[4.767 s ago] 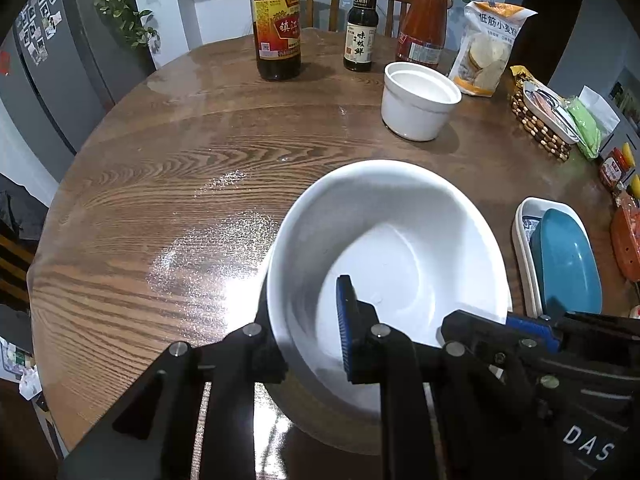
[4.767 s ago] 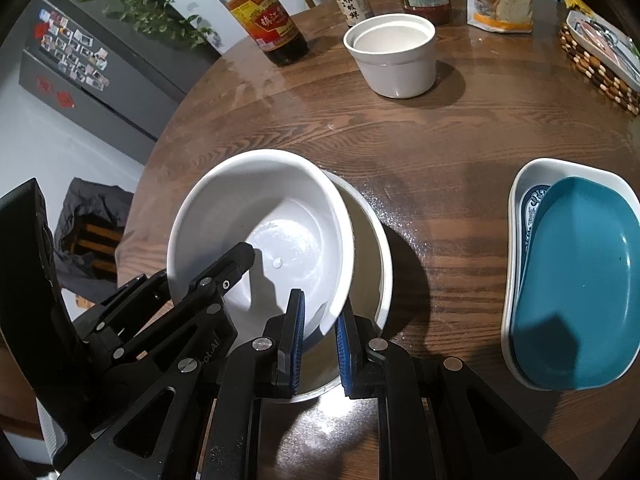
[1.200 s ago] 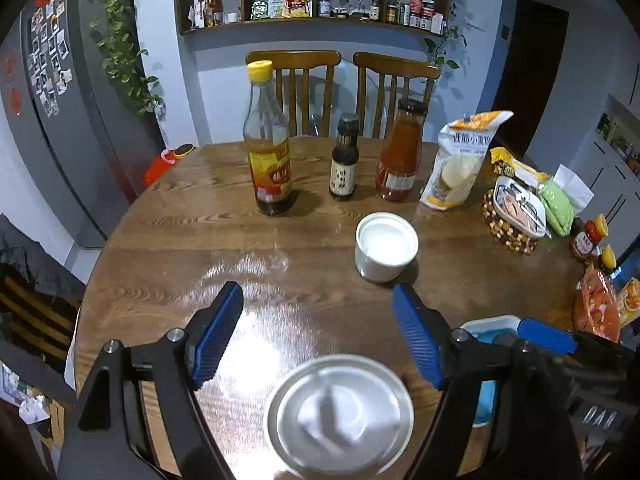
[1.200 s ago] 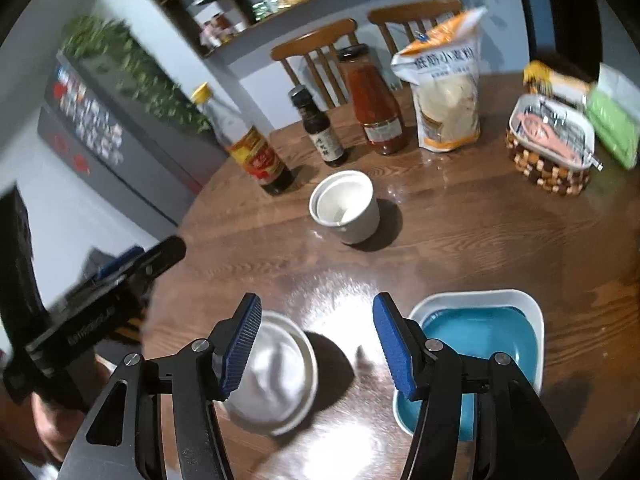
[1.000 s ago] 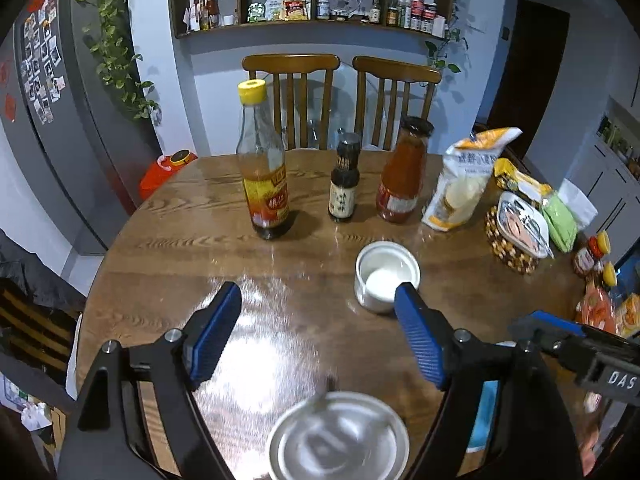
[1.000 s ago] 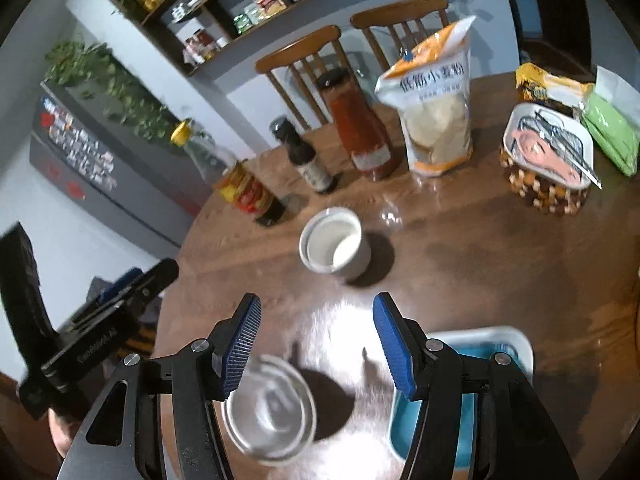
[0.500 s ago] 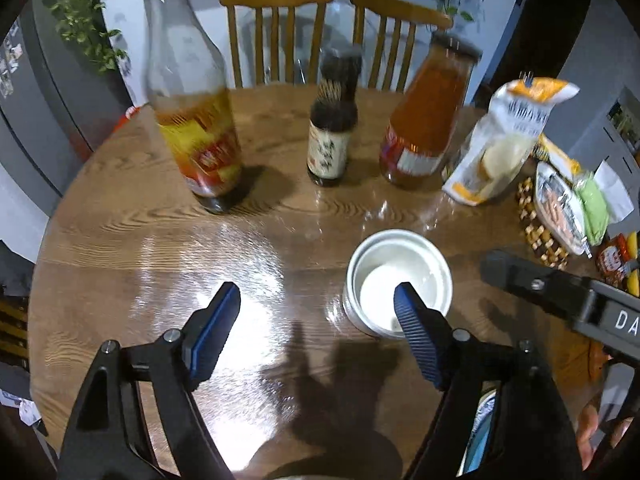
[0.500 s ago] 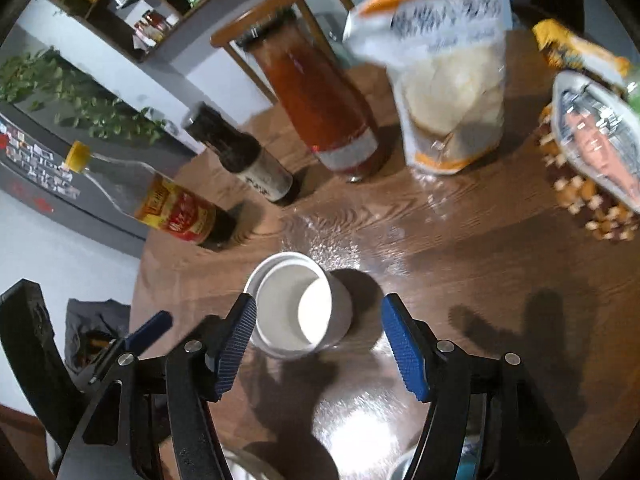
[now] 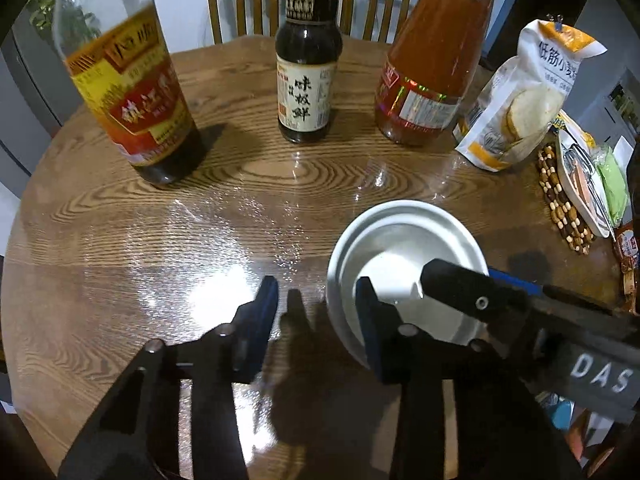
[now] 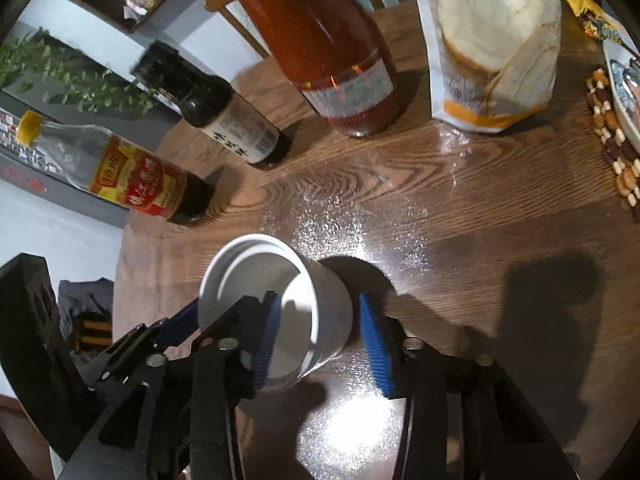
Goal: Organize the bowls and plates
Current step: 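Move both grippers to the white ramekin and grasp its rim, then lift the white ramekin with both grippers and carry it toward the nested bowls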
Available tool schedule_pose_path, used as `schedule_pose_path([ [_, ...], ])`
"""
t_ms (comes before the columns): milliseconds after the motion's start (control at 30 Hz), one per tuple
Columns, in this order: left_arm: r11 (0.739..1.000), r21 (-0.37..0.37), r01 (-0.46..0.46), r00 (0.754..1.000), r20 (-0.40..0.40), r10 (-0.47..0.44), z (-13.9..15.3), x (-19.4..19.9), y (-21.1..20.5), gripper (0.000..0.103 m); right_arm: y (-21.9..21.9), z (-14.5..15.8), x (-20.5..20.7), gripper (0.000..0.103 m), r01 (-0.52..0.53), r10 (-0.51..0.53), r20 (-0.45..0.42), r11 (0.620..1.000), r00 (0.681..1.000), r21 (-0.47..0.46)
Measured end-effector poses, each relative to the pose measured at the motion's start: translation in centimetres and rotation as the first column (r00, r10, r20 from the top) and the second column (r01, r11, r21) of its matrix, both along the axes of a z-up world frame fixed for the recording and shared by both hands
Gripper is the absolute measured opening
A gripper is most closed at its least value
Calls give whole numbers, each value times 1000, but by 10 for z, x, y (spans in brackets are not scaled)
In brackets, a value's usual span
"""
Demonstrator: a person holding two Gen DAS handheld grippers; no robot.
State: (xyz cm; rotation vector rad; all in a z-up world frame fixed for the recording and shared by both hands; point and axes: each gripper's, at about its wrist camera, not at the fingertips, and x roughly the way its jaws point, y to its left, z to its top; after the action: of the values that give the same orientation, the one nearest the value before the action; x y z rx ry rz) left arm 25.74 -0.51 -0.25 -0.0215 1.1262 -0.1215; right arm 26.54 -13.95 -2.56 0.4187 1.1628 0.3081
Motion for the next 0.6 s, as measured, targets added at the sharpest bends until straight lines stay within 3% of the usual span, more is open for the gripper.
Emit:
schedule_pose_path([
  [233,999,26,39,998,40,-40,-1,-2,-15,15,-2,-2,0,23,0,0,13,1000,1000,-22],
  [600,998,49,44,996,75,-47,-5,-2,-17,13,8,-3,-2,21,2,3,67,998,998,-70],
])
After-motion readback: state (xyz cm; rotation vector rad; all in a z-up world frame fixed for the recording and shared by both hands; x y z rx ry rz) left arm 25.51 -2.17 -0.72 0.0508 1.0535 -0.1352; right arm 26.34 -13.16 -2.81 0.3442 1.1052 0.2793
